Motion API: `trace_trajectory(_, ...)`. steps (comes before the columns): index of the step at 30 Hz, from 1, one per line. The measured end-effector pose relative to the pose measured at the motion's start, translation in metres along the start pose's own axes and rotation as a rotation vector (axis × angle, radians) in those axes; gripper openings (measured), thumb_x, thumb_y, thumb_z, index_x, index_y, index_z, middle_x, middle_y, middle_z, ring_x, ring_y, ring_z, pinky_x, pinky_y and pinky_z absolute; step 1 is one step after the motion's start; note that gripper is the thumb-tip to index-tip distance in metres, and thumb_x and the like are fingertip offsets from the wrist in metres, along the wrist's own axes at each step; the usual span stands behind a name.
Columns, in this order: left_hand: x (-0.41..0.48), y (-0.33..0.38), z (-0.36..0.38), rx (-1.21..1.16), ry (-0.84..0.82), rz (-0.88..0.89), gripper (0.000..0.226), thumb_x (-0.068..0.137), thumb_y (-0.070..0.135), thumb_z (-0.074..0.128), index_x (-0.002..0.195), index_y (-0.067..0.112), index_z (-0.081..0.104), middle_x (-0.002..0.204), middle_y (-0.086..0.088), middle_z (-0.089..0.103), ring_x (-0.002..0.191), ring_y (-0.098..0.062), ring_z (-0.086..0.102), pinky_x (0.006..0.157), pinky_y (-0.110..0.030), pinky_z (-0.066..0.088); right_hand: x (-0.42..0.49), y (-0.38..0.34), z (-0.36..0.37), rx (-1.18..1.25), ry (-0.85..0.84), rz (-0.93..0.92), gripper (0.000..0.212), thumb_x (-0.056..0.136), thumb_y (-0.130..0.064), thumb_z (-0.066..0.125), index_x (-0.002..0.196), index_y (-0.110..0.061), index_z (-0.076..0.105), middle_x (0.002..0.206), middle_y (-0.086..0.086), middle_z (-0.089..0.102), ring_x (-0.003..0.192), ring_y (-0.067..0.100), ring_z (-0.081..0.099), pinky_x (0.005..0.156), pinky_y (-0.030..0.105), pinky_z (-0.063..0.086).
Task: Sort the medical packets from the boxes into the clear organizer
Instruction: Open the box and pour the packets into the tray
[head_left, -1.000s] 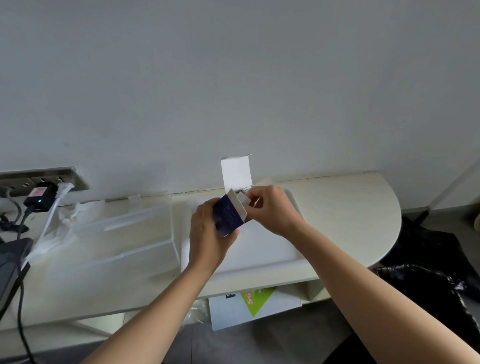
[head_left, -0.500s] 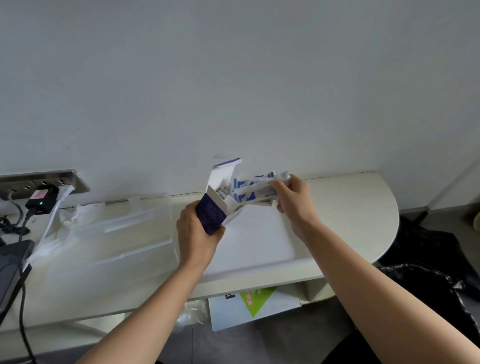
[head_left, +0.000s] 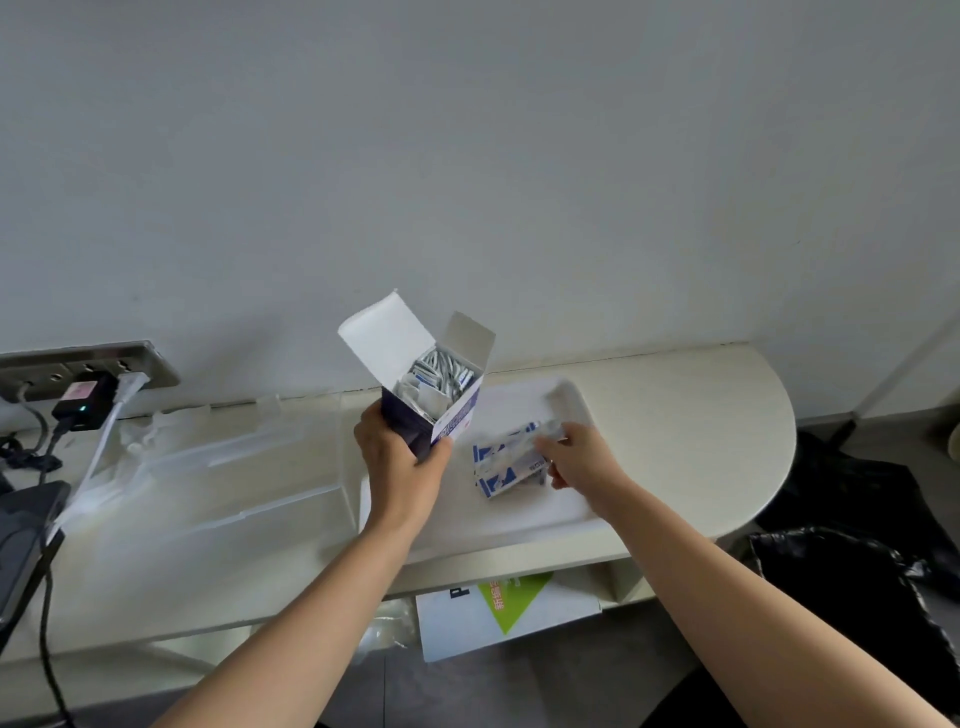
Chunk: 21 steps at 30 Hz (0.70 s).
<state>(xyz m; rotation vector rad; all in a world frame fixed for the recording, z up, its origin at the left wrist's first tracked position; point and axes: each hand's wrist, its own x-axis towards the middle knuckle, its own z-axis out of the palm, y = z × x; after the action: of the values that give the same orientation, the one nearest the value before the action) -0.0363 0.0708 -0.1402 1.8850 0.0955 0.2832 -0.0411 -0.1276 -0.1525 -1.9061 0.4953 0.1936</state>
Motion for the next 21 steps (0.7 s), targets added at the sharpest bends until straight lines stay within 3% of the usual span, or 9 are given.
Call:
trace_trajectory(2,-0.002,0.003,0.000,-0.018,-0.038,0.026,0.060,0.075,-0.005,0.071,0.127,0.005,0.043,0.118,-0.003,0.031,0.096,0.023,0.045,0.074,0.002,0.040,-0.001,-0.003,0.000,-0.154,0.028,-0.042,0.041,0.091,-0.030,0.059,0.127,-0.011,0.050,0.112,0.010,0.061,0.078,0.021,0.062,0.071,0.036,0.055)
trace_trajectory(4,-0.002,0.000,0.002,-0.025,-0.065,0.034,0.056,0.075,-0.003,0.073,0.122,0.009,0.046,0.115,0.000,0.035,0.103,0.014,0.045,0.073,0.001,0.040,-0.003,-0.010,-0.006,-0.202,0.120,-0.206,0.060,0.088,-0.027,0.063,0.141,-0.017,0.036,0.131,0.008,0.048,0.095,0.020,0.058,0.084,0.033,0.049)
trace_trajectory(6,-0.002,-0.002,0.004,-0.076,-0.115,-0.009,0.055,0.072,0.004,0.072,0.117,0.023,0.046,0.118,0.000,0.043,0.111,-0.007,0.052,0.084,-0.011,0.048,-0.009,-0.020,-0.013,-0.123,0.043,-0.418,0.067,0.086,-0.015,0.065,0.144,-0.021,0.033,0.135,0.004,0.043,0.088,0.013,0.055,0.079,0.024,0.047)
trace_trajectory(8,-0.004,-0.001,0.007,-0.130,-0.218,-0.050,0.052,0.070,0.014,0.066,0.116,0.032,0.048,0.119,0.003,0.056,0.108,-0.011,0.060,0.087,-0.030,0.054,-0.014,-0.029,-0.017,-0.083,-0.187,-0.491,0.069,0.084,-0.008,0.066,0.143,-0.024,0.033,0.133,0.003,0.044,0.089,0.012,0.055,0.072,0.020,0.050)
trace_trajectory(10,-0.008,0.003,0.014,-0.134,-0.331,-0.036,0.047,0.076,0.006,0.060,0.118,0.026,0.051,0.111,0.005,0.063,0.097,0.000,0.063,0.077,-0.018,0.053,-0.014,-0.032,-0.020,-0.100,-0.378,-0.479,0.052,0.083,-0.004,0.068,0.130,-0.016,0.048,0.118,0.009,0.057,0.088,0.012,0.059,0.072,0.021,0.052)
trace_trajectory(12,-0.012,0.012,0.021,-0.145,-0.423,-0.022,0.044,0.083,-0.008,0.051,0.119,0.018,0.053,0.107,0.003,0.065,0.089,0.006,0.063,0.069,-0.009,0.049,-0.011,-0.028,-0.024,-0.016,-0.396,-0.480,0.035,0.080,-0.003,0.072,0.113,-0.007,0.060,0.107,0.013,0.067,0.093,0.021,0.066,0.082,0.033,0.054)
trace_trajectory(15,-0.011,0.015,0.031,-0.087,-0.493,-0.012,0.048,0.085,0.001,0.051,0.129,0.022,0.049,0.122,0.005,0.059,0.110,-0.002,0.057,0.079,-0.013,0.048,-0.009,-0.019,-0.036,0.146,-0.263,-0.485,0.048,0.071,-0.017,0.079,0.114,-0.003,0.061,0.108,0.011,0.070,0.101,0.031,0.066,0.087,0.044,0.055)
trace_trajectory(18,-0.004,0.009,0.041,0.179,-0.464,0.023,0.058,0.086,0.014,0.062,0.139,0.021,0.042,0.136,0.004,0.044,0.126,-0.006,0.040,0.089,-0.015,0.038,-0.006,-0.008,-0.050,0.250,0.013,-0.436,0.043,0.071,-0.013,0.081,0.111,-0.006,0.066,0.103,0.008,0.073,0.091,0.017,0.070,0.076,0.036,0.058)
trace_trajectory(21,-0.002,0.001,0.048,0.511,-0.482,0.135,0.053,0.081,0.022,0.069,0.132,0.016,0.053,0.133,-0.005,0.050,0.127,-0.021,0.040,0.099,-0.023,0.034,0.001,0.003,-0.069,0.325,0.356,-0.357,0.052,0.066,-0.018,0.083,0.113,-0.014,0.061,0.105,0.002,0.071,0.089,0.013,0.068,0.071,0.029,0.055)
